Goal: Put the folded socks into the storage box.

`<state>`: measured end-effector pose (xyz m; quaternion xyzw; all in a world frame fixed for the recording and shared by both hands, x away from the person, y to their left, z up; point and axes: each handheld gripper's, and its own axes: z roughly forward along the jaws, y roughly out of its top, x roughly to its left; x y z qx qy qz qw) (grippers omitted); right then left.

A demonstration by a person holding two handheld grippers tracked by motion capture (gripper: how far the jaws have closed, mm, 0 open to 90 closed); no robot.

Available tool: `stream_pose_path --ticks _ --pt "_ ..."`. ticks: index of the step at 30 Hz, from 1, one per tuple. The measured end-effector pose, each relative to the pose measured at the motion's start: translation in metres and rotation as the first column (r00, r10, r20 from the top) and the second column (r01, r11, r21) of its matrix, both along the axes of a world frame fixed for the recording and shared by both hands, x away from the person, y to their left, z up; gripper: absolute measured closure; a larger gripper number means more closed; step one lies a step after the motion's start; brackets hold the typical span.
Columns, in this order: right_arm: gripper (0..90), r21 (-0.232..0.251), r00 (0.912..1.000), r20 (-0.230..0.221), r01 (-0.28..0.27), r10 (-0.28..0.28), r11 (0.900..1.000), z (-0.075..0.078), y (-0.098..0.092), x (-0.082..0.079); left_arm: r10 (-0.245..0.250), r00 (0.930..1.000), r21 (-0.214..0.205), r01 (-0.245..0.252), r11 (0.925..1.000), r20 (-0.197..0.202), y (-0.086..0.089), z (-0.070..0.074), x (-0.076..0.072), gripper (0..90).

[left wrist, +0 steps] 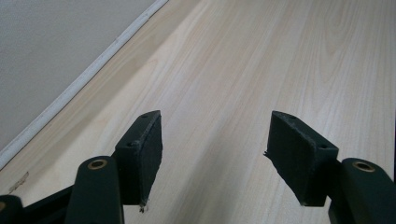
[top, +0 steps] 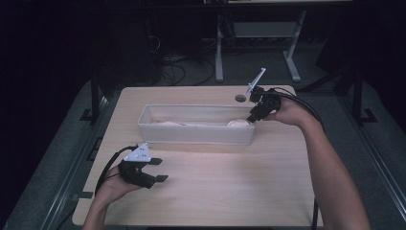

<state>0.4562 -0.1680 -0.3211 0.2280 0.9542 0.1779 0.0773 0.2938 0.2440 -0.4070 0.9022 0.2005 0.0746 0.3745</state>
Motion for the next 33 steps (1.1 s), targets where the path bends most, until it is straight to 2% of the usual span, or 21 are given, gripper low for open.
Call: stream_pose_path --ticks 6,14,33 --pt "60.6 0.025 1.0000 0.003 -0.006 0.006 0.9997 0.006 -0.003 -0.005 -0.001 1.0000 0.006 0.001 1.0000 0.001 0.001 0.000 0.001 35.1" --pt "59.9 0.027 1.0000 0.008 0.001 -0.002 0.9996 0.009 -0.010 -0.009 0.002 1.0000 0.016 -0.002 0.9999 -0.001 0.000 -0.001 0.001 34.7" --pt "56.8 0.039 0.9997 -0.005 0.023 -0.023 0.9990 0.011 -0.030 -0.024 0.008 1.0000 0.005 -0.008 1.0000 -0.005 0.001 -0.002 0.002 34.4"
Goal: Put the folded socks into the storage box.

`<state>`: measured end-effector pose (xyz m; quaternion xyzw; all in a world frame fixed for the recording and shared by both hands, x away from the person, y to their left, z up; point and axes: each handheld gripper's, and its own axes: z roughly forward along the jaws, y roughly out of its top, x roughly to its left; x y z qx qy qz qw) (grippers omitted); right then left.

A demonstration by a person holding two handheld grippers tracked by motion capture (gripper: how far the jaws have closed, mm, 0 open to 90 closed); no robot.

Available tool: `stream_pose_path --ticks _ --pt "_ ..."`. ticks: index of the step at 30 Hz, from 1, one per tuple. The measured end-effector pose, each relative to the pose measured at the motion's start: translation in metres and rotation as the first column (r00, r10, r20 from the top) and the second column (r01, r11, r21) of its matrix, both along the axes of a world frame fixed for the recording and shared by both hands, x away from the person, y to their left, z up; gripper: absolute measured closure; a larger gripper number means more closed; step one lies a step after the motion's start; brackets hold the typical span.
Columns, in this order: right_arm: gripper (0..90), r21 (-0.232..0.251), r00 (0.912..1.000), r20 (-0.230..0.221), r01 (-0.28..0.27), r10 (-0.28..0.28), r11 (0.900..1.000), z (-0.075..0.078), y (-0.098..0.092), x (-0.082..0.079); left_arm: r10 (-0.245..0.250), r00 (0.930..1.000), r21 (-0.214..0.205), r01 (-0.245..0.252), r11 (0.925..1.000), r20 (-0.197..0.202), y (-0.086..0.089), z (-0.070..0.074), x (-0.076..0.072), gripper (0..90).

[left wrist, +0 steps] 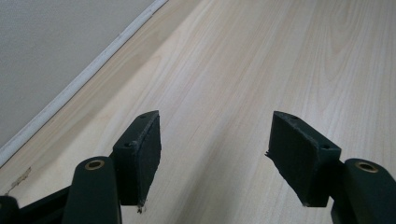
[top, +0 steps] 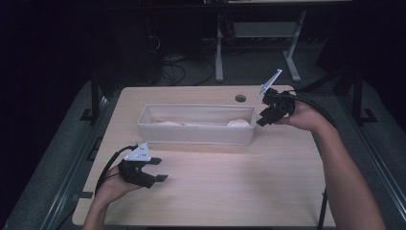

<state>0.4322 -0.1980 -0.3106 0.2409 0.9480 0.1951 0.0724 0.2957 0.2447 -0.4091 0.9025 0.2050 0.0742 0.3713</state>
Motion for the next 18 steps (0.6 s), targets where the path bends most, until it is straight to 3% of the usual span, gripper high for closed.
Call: stream_pose_path --ticks 18 --pt "55.5 0.017 0.9998 -0.006 0.020 -0.020 0.9996 -0.005 -0.019 -0.017 -0.003 1.0000 0.000 0.003 1.0000 0.001 -0.001 0.000 0.000 34.2"
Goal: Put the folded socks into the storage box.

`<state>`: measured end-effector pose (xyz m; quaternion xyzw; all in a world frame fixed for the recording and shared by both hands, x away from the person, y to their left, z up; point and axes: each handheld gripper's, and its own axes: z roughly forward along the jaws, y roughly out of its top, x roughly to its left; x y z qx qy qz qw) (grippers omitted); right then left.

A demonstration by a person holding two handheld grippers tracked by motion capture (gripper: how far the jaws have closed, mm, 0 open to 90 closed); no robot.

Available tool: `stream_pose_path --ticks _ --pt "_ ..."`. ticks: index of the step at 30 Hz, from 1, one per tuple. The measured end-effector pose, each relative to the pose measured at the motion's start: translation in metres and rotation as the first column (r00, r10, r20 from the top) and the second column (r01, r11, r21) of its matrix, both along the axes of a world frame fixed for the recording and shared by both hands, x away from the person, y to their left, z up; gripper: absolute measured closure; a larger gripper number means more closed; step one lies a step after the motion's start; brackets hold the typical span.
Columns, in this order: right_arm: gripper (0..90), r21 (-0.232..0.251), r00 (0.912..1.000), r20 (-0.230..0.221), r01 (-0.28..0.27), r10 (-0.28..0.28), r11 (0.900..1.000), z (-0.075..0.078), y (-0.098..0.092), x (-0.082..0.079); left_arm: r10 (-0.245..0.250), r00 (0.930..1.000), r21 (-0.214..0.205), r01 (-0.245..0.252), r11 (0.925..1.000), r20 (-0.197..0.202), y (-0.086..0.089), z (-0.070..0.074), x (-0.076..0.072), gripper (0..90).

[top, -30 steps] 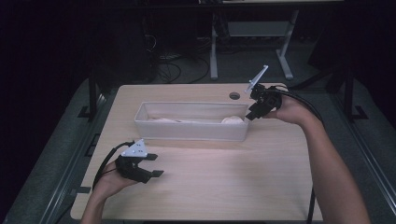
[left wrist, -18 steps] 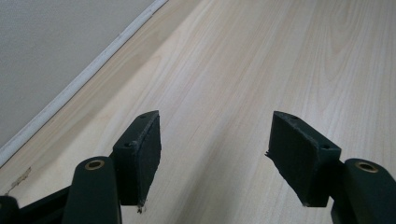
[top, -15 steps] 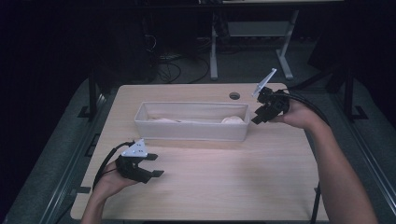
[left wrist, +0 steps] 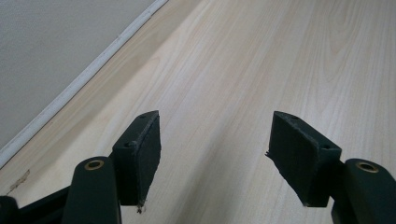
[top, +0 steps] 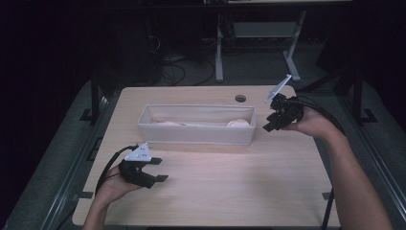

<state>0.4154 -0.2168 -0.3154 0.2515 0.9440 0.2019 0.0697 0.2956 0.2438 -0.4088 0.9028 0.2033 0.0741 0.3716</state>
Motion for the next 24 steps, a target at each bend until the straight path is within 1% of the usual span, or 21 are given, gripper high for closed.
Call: stream_pose_path --ticks 6,12,24 --pt "55.2 0.001 1.0000 -0.002 0.009 -0.009 1.0000 -0.003 -0.006 -0.004 -0.001 1.0000 0.003 0.001 1.0000 0.000 0.000 0.000 0.000 34.1" --pt "54.9 0.019 0.9999 -0.004 0.016 -0.016 0.9997 -0.006 -0.012 -0.009 0.001 1.0000 0.001 -0.001 1.0000 0.001 0.000 0.000 0.000 34.1" --pt "52.8 0.040 0.9994 -0.008 0.033 -0.033 0.9987 -0.014 -0.021 -0.018 0.002 1.0000 0.003 -0.002 1.0000 0.001 0.000 0.000 0.000 33.8"
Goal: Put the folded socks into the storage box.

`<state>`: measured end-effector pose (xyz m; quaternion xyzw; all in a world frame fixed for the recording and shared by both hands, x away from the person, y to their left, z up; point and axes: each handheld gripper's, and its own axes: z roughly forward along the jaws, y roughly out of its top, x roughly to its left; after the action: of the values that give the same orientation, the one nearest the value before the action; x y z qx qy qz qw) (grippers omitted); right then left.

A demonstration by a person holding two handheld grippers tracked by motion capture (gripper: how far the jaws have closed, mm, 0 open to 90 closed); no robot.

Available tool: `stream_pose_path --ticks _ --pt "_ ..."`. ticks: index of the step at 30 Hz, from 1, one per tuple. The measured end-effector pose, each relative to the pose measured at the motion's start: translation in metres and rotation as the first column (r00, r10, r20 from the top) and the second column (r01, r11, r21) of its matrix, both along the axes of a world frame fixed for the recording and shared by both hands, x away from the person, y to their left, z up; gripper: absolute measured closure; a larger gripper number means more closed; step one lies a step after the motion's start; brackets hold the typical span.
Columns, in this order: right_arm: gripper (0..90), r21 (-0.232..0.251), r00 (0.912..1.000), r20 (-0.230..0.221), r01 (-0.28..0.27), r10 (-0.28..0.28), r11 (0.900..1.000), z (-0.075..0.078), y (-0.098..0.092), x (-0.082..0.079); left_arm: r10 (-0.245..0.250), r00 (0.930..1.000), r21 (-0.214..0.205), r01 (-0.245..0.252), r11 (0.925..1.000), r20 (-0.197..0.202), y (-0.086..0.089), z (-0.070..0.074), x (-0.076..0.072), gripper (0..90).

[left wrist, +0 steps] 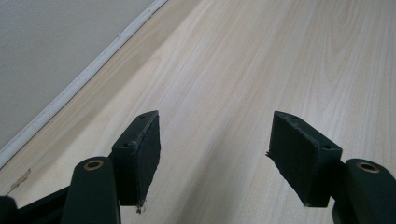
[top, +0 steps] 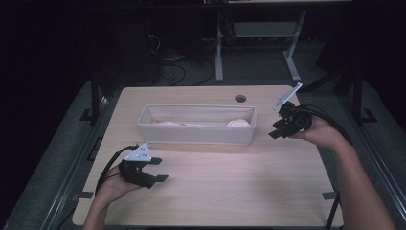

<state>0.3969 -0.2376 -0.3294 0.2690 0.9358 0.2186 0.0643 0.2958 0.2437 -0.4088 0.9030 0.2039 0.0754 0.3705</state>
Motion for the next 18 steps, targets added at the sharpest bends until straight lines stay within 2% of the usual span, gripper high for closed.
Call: stream_pose_path --ticks 18 --pt "50.2 0.047 0.9997 0.019 0.014 -0.014 0.9988 -0.014 -0.013 -0.022 0.000 1.0000 0.004 0.000 1.0000 0.005 -0.001 0.000 -0.001 33.5"
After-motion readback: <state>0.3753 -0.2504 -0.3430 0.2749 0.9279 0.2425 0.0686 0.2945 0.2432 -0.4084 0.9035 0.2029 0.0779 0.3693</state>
